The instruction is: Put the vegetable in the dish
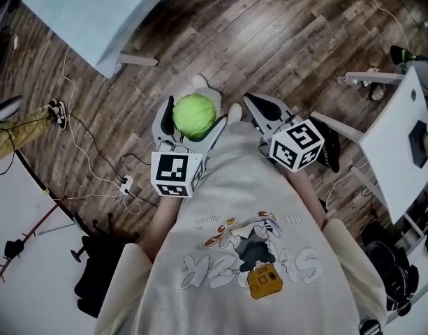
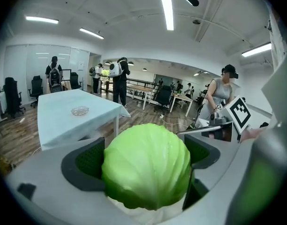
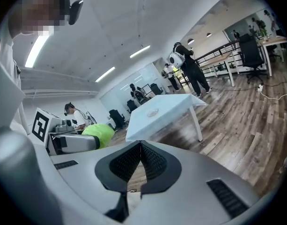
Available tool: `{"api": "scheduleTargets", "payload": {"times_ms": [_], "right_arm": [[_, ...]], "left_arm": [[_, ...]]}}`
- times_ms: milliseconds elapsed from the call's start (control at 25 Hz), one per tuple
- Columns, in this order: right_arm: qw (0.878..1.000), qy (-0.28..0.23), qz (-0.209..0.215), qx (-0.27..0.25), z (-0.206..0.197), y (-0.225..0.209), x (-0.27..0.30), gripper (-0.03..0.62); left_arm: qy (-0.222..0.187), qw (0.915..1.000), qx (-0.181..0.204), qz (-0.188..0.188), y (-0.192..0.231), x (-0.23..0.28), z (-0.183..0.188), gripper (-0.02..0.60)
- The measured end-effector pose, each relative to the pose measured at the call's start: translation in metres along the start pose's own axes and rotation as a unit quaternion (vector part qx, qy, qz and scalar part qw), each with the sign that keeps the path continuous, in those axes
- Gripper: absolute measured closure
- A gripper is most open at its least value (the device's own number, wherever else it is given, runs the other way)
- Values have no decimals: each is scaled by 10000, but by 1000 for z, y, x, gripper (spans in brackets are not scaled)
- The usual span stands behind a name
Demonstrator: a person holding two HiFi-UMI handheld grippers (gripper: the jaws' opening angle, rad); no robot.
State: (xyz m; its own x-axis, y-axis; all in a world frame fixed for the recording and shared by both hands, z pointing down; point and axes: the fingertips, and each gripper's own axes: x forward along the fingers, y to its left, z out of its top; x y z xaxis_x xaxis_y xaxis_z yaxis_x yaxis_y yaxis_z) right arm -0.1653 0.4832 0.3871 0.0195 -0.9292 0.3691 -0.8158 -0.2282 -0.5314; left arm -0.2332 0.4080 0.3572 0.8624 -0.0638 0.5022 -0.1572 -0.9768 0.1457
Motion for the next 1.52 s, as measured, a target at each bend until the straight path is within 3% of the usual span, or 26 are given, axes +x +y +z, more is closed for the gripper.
{"api": "scheduleTargets", "payload": {"times_ms": [240, 480, 800, 1160, 1520], "right_arm": [[9998, 164, -43, -70, 13, -23, 25, 571], [9993, 259, -239, -152, 66, -58, 73, 572], [9971, 553, -112, -518, 147, -69, 177, 571], [9914, 959, 249, -856, 199, -57, 317, 571], [9793, 1666, 540, -1012, 195, -45, 377, 571]], "left_arm": [[32, 9997, -219, -33, 22, 37, 6, 46], [-92, 9987, -489, -95, 71, 92, 42, 46], [-387, 9941, -993, 196, 187, 138, 96, 46], [-659, 9807, -1599, 912, 343, 149, 114, 44], [-689, 9633, -2288, 1227, 401, 145, 90, 45]]}}
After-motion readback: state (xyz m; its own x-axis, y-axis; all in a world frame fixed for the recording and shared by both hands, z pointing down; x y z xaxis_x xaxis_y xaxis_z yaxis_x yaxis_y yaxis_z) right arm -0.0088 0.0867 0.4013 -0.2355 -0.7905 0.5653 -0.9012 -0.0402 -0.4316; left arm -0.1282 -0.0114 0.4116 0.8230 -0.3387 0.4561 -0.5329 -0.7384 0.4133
